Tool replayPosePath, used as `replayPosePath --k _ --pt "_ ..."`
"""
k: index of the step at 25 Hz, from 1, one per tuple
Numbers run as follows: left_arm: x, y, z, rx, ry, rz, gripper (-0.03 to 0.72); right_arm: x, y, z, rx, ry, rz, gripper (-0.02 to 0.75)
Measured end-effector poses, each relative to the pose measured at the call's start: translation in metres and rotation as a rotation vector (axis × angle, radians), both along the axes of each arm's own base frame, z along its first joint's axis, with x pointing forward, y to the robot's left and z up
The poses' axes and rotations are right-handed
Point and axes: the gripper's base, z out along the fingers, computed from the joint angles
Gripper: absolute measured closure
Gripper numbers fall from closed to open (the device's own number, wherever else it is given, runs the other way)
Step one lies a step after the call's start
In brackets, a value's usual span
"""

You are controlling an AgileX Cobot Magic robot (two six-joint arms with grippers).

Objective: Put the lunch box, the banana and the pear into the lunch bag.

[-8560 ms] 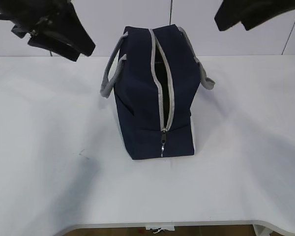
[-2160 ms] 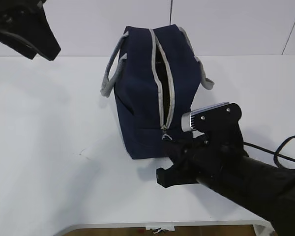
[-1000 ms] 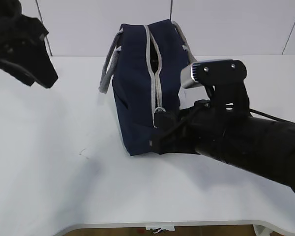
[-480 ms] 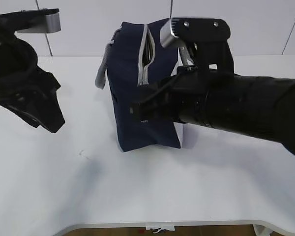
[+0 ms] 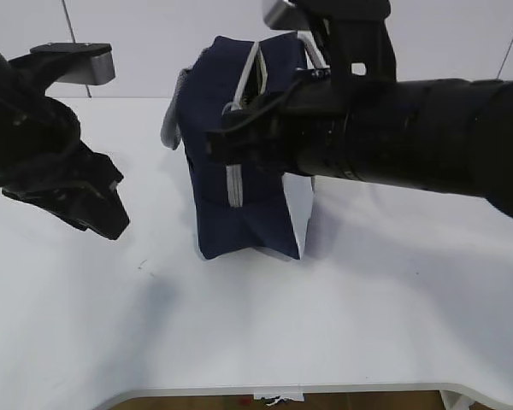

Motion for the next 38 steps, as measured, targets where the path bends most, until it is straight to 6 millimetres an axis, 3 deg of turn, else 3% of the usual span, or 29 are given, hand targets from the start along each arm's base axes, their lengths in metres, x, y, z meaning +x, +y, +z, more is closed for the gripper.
replayPosePath --k 4,15,21,28,34,38 --pt "0.003 -0.001 -0.008 -0.034 -0.046 0.027 0.361 0.002 0.002 0.008 0.008 -0.006 0.005 0.737" --pt "0.016 -0.011 -0.001 -0.152 -0.201 0.077 0.345 0.008 0.007 0.033 0.003 -0.047 0.027 0.737" --pt "0.013 -0.029 -0.002 -0.186 -0.24 0.032 0.258 0.02 -0.005 0.029 -0.033 -0.045 -0.007 0.737" --pt "0.021 -0.036 -0.008 -0.202 -0.281 0.044 0.248 0.031 -0.001 0.012 -0.072 -0.03 -0.012 0.737" --pt "0.022 -0.037 -0.007 -0.224 -0.292 0.06 0.235 0.034 -0.001 0.014 -0.054 -0.062 -0.024 0.737" --pt "0.023 -0.038 -0.006 -0.24 -0.293 0.072 0.15 0.034 -0.001 0.015 -0.049 -0.073 -0.027 0.737"
